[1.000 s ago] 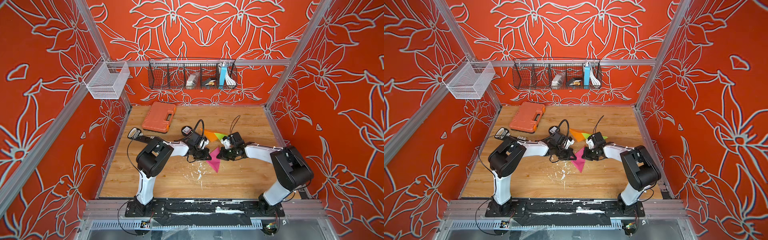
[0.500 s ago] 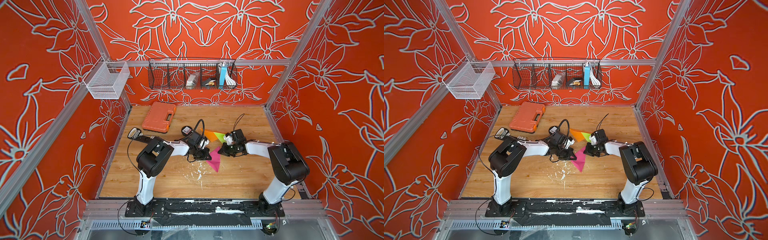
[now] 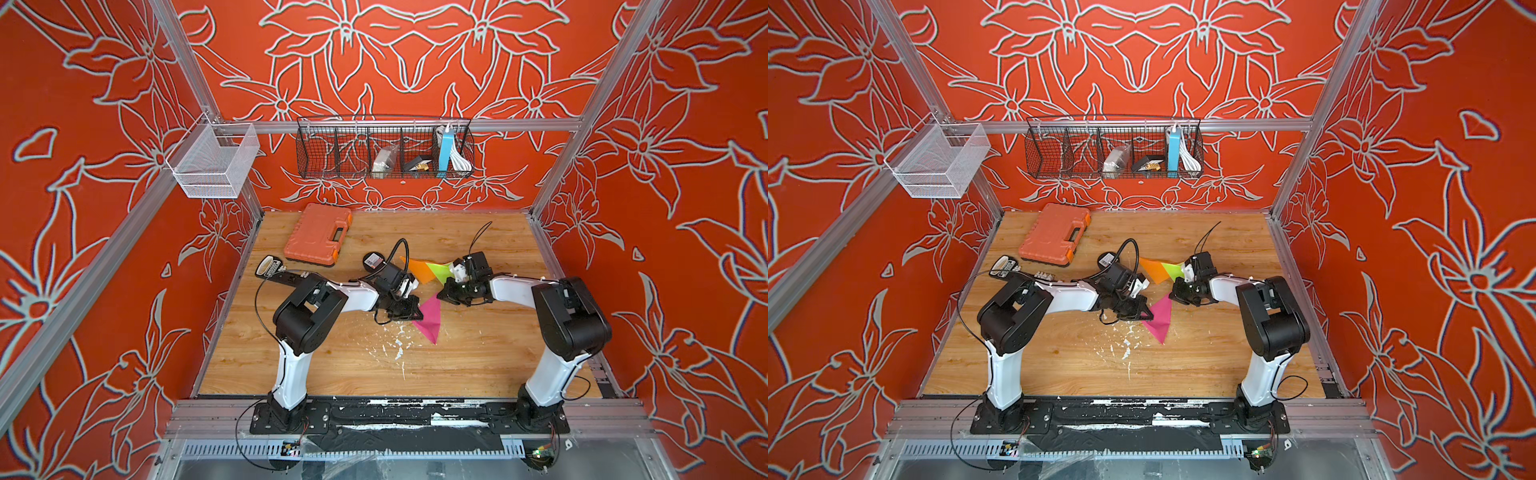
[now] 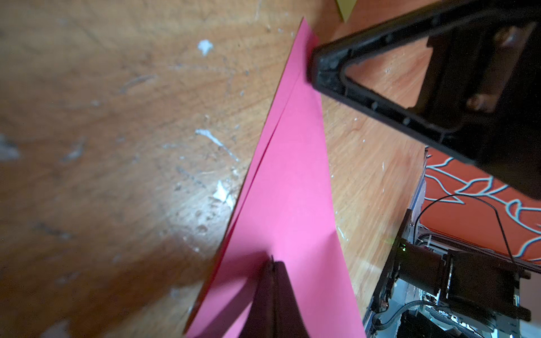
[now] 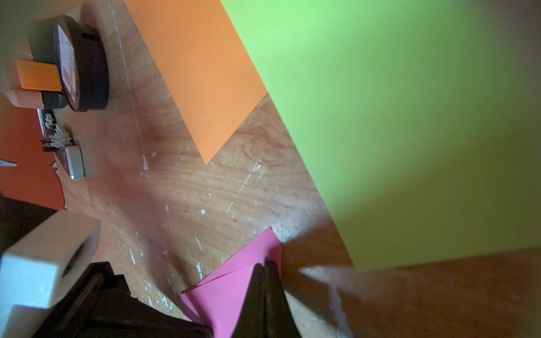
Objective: Fold the square paper diagonally
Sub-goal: Fold the paper at the center of the board.
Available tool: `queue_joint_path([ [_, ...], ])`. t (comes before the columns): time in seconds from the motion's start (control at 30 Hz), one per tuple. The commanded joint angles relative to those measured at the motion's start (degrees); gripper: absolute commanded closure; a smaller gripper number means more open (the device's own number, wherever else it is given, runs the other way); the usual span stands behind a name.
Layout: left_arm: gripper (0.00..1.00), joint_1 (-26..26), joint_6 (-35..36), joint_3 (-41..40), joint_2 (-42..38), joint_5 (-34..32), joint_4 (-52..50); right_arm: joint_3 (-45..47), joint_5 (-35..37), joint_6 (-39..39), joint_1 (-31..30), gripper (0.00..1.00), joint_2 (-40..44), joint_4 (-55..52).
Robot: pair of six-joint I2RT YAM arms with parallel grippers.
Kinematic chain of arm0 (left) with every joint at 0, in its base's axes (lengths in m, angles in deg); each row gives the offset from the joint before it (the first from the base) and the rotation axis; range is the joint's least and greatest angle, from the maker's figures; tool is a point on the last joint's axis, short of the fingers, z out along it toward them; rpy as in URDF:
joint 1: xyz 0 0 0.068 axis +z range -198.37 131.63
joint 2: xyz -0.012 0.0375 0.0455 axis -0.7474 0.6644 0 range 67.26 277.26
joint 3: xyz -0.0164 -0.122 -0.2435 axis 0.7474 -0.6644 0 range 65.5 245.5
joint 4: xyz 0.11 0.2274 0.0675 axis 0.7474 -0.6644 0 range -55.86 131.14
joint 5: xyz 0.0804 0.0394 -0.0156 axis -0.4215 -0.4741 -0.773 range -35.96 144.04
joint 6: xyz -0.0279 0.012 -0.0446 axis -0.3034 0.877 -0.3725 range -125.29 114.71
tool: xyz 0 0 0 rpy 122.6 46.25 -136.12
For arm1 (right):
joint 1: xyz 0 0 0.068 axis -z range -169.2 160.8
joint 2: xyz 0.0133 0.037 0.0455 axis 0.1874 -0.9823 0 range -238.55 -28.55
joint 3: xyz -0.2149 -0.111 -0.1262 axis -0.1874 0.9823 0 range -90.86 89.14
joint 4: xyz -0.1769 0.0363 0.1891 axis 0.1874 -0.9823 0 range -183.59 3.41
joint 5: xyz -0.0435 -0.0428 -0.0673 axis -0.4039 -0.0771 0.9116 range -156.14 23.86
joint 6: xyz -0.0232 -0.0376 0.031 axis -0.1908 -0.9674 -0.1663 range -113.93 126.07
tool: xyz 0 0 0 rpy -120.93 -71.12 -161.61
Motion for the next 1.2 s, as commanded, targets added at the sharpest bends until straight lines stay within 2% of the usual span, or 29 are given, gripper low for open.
queue_joint_path([
  [0.0,1.00,-0.8,1.1,-0.2,2.5,-1.4,-4.7,-0.1,6.9,0.0,0.9,1.00,-2.8,-2.0],
  [0.13,1.00,-0.9,0.9,0.0,2.8,-1.4,-4.7,0.0,3.5,-0.6,0.8,1.00,-1.5,0.4],
  [0.37,1.00,-0.9,0.9,0.3,3.1,-1.5,-5.0,5.1,1.5,-2.9,-2.3,1.00,12.0,-2.0],
  [0.53,1.00,-1.1,0.9,0.4,3.1,-1.8,-5.2,8.4,0.7,-1.6,-5.7,1.00,16.6,-5.0],
  [0.77,1.00,-1.0,1.0,0.4,2.9,-2.0,-5.4,7.9,3.5,-0.5,-12.5,1.00,16.3,-10.4],
  [1.17,1.00,-1.1,1.0,0.5,3.0,-2.5,-5.7,9.2,8.6,-0.3,-14.9,1.00,12.4,-11.8],
])
